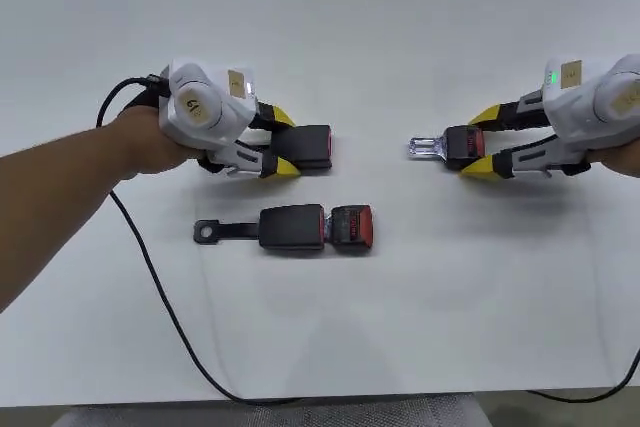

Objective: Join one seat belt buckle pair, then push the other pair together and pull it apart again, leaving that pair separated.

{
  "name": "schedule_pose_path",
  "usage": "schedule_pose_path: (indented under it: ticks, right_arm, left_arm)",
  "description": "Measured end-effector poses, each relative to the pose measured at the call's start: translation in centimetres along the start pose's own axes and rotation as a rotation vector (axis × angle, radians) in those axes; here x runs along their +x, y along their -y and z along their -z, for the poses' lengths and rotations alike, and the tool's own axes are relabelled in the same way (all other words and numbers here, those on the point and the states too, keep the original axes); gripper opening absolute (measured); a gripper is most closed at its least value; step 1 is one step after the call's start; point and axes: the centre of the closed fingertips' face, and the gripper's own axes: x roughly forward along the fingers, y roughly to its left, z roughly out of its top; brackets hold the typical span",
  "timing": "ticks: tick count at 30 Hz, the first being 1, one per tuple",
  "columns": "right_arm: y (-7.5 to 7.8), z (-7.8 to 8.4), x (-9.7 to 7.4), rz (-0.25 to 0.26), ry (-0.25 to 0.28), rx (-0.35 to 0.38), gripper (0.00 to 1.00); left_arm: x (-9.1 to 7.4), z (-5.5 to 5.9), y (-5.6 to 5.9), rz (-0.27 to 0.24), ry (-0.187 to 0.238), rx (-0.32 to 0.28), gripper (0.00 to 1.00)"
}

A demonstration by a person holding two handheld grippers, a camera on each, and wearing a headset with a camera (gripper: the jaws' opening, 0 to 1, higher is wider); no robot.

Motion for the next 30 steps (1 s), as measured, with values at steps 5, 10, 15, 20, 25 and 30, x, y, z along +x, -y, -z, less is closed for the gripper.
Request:
schedule_pose_path:
  ticks: [5,10,15,20,25,30]
  right_arm:
    - [-0.2,-0.4,0.1,-0.007,0.008,0.004,0.33]
    - [-0.6,-1.6,0.9,-0.014,0.022,-0.008,0.32]
    - [-0.7,-2.6,2.0,-0.018,0.03,-0.014,0.32]
    - [-1.1,-3.5,3.2,-0.025,0.042,-0.022,0.32]
    - [-1.5,-4.4,4.4,-0.023,0.048,-0.023,0.32]
    - [-1.5,-5.1,4.9,-0.027,0.057,-0.024,0.32]
  left_arm:
    - [-0.1,-0.3,0.1,0.011,-0.007,0.004,0.34]
    - [-0.4,-0.3,0.1,0.011,-0.003,-0.003,0.34]
    - [-0.6,-0.5,0.1,0.013,-0.008,-0.006,0.34]
    - [-0.8,-0.6,0.1,0.012,-0.006,-0.009,0.34]
    - [-0.9,-0.7,0.1,0.012,-0.008,-0.01,0.34]
    - [-1.0,-0.5,-0.2,0.014,-0.009,-0.009,0.34]
